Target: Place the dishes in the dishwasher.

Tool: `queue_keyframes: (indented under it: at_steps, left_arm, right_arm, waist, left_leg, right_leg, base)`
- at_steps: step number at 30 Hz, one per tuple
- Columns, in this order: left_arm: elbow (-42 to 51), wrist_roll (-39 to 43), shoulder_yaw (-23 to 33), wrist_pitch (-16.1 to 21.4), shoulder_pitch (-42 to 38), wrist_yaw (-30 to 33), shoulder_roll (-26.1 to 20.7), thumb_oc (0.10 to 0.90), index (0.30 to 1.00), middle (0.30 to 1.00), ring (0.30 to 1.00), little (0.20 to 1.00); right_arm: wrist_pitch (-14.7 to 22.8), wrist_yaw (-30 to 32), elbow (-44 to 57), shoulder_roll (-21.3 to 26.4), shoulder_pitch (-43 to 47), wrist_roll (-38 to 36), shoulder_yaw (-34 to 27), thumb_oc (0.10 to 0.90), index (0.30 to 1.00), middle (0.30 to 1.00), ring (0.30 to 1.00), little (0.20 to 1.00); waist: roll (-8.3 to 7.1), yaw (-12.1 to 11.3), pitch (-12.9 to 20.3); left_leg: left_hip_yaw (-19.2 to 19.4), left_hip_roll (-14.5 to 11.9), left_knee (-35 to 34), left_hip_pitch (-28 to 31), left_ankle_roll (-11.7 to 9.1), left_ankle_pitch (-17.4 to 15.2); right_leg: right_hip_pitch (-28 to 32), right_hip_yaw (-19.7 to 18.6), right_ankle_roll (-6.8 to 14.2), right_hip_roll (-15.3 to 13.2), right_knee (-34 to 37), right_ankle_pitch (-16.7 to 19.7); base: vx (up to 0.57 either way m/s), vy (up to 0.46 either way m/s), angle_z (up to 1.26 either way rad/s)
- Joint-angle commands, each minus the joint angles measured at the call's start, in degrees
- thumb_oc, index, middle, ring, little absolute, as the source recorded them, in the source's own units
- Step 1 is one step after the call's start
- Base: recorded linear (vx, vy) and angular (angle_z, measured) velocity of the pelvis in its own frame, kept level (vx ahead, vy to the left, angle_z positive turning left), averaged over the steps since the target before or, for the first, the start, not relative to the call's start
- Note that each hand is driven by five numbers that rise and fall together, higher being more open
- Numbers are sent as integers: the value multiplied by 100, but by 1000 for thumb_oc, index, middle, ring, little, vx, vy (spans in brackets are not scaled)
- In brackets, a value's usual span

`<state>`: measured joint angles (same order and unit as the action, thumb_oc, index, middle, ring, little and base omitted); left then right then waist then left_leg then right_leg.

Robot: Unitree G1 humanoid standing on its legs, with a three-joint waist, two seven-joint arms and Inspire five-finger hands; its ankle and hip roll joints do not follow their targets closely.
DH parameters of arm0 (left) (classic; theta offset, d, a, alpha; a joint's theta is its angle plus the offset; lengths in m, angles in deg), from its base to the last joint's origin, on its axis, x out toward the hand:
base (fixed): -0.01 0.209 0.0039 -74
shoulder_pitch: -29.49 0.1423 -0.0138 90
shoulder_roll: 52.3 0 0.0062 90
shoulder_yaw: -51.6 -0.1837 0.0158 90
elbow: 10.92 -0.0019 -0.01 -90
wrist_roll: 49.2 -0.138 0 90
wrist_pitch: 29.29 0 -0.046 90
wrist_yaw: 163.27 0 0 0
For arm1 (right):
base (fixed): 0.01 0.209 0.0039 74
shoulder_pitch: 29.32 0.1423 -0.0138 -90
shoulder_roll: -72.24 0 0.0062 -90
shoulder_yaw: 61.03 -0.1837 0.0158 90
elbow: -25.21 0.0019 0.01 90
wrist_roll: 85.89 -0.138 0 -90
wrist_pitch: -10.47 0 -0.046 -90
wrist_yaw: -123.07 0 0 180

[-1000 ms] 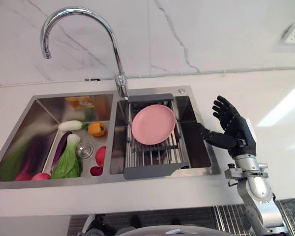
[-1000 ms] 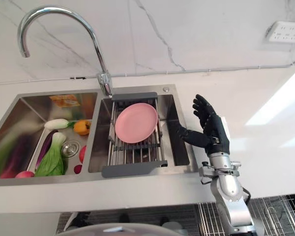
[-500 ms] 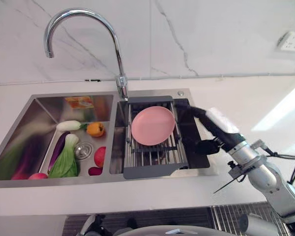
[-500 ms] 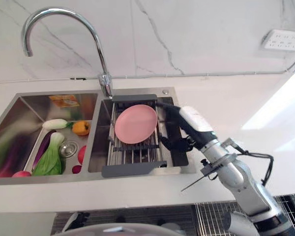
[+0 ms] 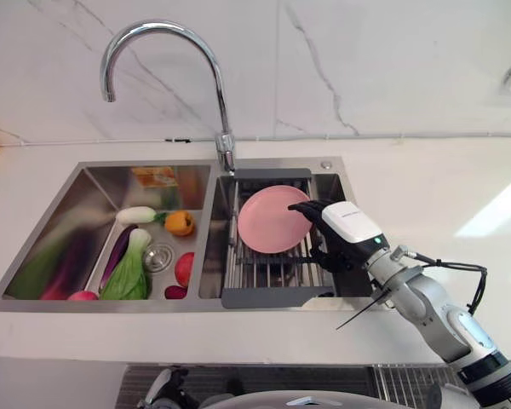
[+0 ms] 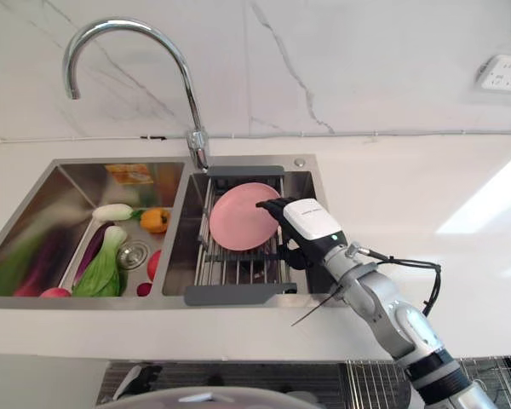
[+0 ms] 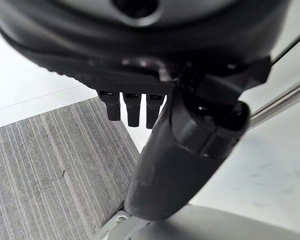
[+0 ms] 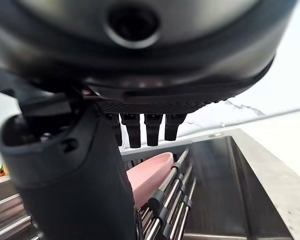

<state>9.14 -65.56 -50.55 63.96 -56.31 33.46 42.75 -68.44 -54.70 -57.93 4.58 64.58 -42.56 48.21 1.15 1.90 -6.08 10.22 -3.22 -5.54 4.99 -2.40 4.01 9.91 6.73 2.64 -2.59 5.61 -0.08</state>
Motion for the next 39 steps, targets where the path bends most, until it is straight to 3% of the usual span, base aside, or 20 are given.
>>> queue_keyframes:
  at_steps: [1,9,10,20,25,26,35,36,39]
  left_arm:
    - [-202,-116,-165,181,-511,56,268,800,900,900,900,900]
    - [-228,-83,-246,155,-520,185,300,800,900,900,900,900]
    - [-235,-78,-240,148,-527,205,303,800,900,900,900,900]
    - [-232,-161,-332,149,-511,500,360,800,900,900,900,900]
    - [-234,-178,-337,173,-510,580,370,800,900,900,900,900]
    - [-228,-163,-329,175,-514,651,373,800,900,900,900,900]
    - [-167,-203,-345,182,-539,732,350,800,900,900,900,900]
    - [57,-221,-359,272,-700,837,267,800,900,900,900,900]
    - [56,-217,-403,267,-739,834,257,800,900,900,900,900]
  right_arm:
    - [-133,598,160,16,758,568,-1,800,900,900,900,900]
    - [-430,1008,-462,-147,1187,1440,389,800,900,900,900,900]
    - [-457,1047,-529,-176,1233,1510,427,400,300,300,300,300]
    - [-1004,2229,-540,-358,769,2013,-97,400,300,300,300,300]
    - [-999,2568,-287,-407,673,1961,-251,400,300,300,300,300]
    - [-989,2861,-52,-434,567,1820,-398,400,300,300,300,300]
    - [-905,3125,448,-338,377,1646,-701,400,300,300,300,300]
    - [-844,3431,781,-87,275,1348,-1280,400,300,300,300,300]
    - [-829,3400,844,-86,216,1329,-1382,400,300,300,300,300]
  waist:
    - [-173,-225,19]
    - [-140,-344,15]
    - [-139,-343,12]
    - [-69,-354,-15]
    - [-61,-339,-34]
    - [-54,-309,-49]
    - [-41,-274,-67]
    - [-267,-270,-459]
    - [-265,-243,-428]
  left_leg:
    - [237,-499,54,479,-516,-313]
    - [142,-487,54,445,-533,-306]
    - [130,-486,54,438,-534,-304]
    - [53,-459,54,395,-540,-288]
    - [77,-463,54,406,-540,-290]
    - [91,-468,54,412,-542,-286]
    - [118,-461,54,406,-542,-257]
    - [-251,-343,1204,-168,-743,-241]
    - [-347,-344,1462,-410,-729,-312]
  right_leg:
    - [-212,604,505,-539,-118,19]
    - [-165,706,500,-556,-105,4]
    - [-158,721,497,-558,-104,-2]
    - [-109,852,502,-585,-95,-31]
    - [-106,844,500,-587,-92,-38]
    - [-113,836,501,-588,-91,-36]
    - [-104,861,501,-589,-91,-55]
    - [-132,680,360,-675,-167,-101]
    - [-216,756,357,-684,-194,-88]
  base:
    - [-2,-2,9]
    - [-1,2,10]
    - [1,4,13]
    - [-3,5,7]
    - [0,0,0]
    - [0,0,0]
    - [-20,-7,0]
    - [-211,-59,6]
    - [-81,-18,45]
